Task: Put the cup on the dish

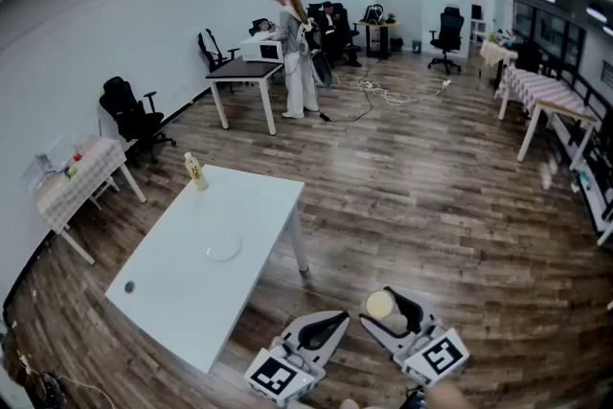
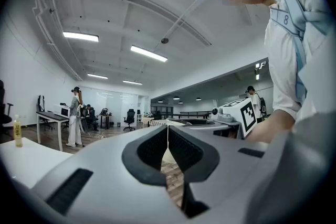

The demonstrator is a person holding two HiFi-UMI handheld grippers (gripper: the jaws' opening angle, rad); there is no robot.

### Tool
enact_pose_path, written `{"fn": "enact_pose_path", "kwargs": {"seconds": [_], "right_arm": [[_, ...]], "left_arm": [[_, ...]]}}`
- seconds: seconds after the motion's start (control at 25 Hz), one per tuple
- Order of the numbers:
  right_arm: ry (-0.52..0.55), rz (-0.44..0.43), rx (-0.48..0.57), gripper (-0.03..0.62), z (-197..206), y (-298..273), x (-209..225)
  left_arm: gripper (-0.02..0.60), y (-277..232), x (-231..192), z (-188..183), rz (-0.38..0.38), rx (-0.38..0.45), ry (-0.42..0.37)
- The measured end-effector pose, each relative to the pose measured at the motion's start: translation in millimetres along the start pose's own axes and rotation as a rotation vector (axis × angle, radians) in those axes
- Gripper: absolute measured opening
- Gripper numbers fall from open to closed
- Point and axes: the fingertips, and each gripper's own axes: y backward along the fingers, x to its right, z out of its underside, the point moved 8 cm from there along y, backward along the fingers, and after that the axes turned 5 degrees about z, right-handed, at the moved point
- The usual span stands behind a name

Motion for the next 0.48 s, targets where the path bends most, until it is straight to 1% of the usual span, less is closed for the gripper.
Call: {"fn": "enact_pose_path", "kwargs": {"seconds": [0.12, 0.32, 0.48], "right_arm": [[-0.031, 0.006, 0.01, 0.282, -5.9, 0.9, -4.4], [-0.027, 0.001, -0.008, 0.282, -3.1, 4.8, -7.1], [-0.037, -0.008, 0.021, 0.282, -7.1, 5.0, -8.9]], "left_arm": [[0.006, 1.5, 3.6, -1.3, -0.002, 0.006, 0.0], [0.006, 3.9, 7.5, 1.2, -0.008, 0.002, 0.008], [0.006, 4.9, 9.0, 2.2, -0.01, 0.01, 0.006]]}}
